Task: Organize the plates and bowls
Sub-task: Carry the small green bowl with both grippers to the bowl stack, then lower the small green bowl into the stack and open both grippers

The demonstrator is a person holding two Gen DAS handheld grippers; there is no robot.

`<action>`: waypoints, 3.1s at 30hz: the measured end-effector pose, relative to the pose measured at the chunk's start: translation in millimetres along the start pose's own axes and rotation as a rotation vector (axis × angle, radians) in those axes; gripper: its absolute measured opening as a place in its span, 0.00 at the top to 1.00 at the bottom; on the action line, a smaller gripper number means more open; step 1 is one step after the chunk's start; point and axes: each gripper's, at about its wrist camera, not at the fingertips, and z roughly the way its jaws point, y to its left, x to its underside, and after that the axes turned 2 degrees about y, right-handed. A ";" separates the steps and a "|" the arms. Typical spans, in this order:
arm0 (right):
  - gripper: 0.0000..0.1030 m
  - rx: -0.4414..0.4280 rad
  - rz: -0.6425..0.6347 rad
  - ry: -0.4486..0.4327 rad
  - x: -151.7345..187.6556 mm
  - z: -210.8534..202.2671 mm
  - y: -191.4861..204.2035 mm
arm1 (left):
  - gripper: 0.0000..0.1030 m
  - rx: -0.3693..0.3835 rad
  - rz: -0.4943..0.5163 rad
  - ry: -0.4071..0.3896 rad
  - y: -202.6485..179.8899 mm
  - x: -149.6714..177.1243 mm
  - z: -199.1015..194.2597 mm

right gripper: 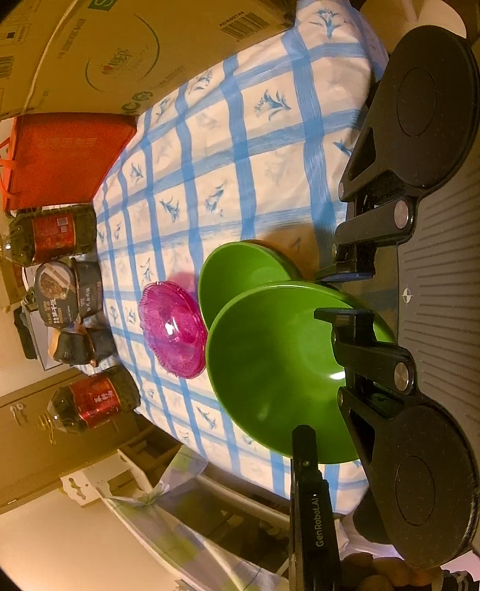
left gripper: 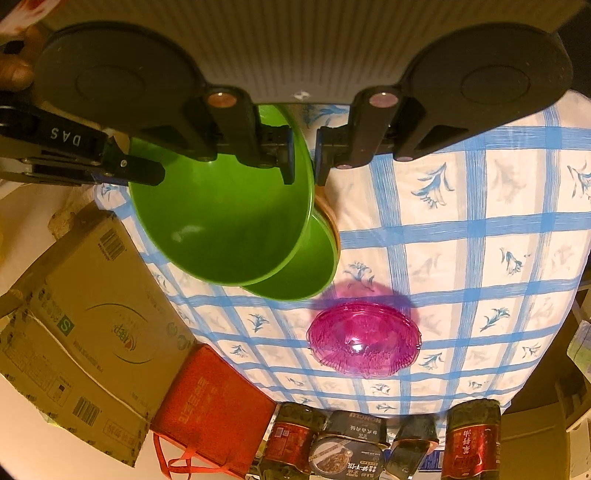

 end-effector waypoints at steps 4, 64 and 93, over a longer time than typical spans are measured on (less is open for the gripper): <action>0.86 0.002 0.000 -0.001 0.6 -0.9 -0.2 | 0.92 0.000 0.003 -0.002 -1.5 -0.4 0.2; 0.86 0.042 0.032 0.093 -67.1 93.7 -35.3 | 0.92 -0.004 -0.042 0.054 23.1 -75.4 92.9; 0.40 -0.008 0.168 0.029 -12.1 44.0 -35.2 | 0.47 0.003 -0.167 -0.043 36.1 -11.4 37.4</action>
